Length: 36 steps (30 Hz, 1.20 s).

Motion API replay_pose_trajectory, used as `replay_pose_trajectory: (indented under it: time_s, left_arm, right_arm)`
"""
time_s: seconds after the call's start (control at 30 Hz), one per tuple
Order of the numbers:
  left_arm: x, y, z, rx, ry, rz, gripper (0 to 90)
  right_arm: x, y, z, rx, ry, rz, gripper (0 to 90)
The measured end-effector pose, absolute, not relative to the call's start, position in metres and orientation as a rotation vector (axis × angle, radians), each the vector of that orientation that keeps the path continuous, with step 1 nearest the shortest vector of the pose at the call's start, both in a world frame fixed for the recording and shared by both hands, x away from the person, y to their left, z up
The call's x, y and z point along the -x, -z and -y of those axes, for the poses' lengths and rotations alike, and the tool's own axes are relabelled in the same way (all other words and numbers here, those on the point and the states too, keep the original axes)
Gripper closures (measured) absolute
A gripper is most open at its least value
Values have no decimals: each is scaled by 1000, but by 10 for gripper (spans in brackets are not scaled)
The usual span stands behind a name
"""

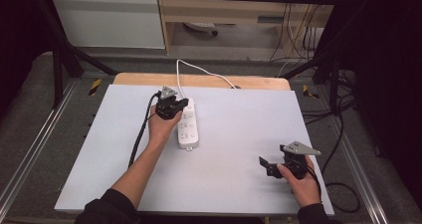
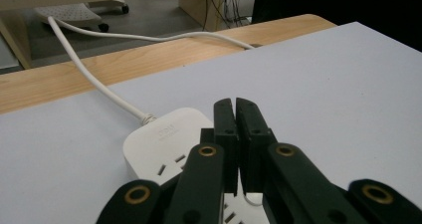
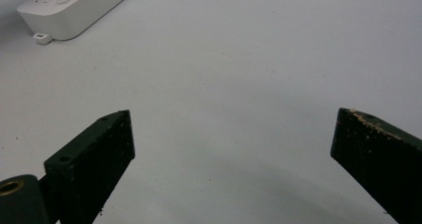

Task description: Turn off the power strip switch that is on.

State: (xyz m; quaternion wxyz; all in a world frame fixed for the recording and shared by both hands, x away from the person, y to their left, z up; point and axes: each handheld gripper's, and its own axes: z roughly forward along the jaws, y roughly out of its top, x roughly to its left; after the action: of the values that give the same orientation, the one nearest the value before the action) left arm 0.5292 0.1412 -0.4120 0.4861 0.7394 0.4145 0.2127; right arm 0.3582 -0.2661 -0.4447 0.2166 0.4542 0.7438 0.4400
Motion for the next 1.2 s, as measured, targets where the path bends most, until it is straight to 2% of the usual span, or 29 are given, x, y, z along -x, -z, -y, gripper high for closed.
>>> replay_pose_trajectory:
  time_s: [0.4, 0.87, 1.2]
  left_arm:
    - [-529, 418, -140, -1824, -532, -999, 900]
    - [-527, 433, -143, -1854, -454, -1016, 900]
    - [-525, 437, -138, -1890, -450, -990, 900]
  right_arm:
    - [-358, 443, 266, -1263, -1243, -2052, 43]
    - [-359, 444, 270, -1312, -1230, -2021, 41]
    - [-360, 445, 271, -1323, -1239, -2029, 27]
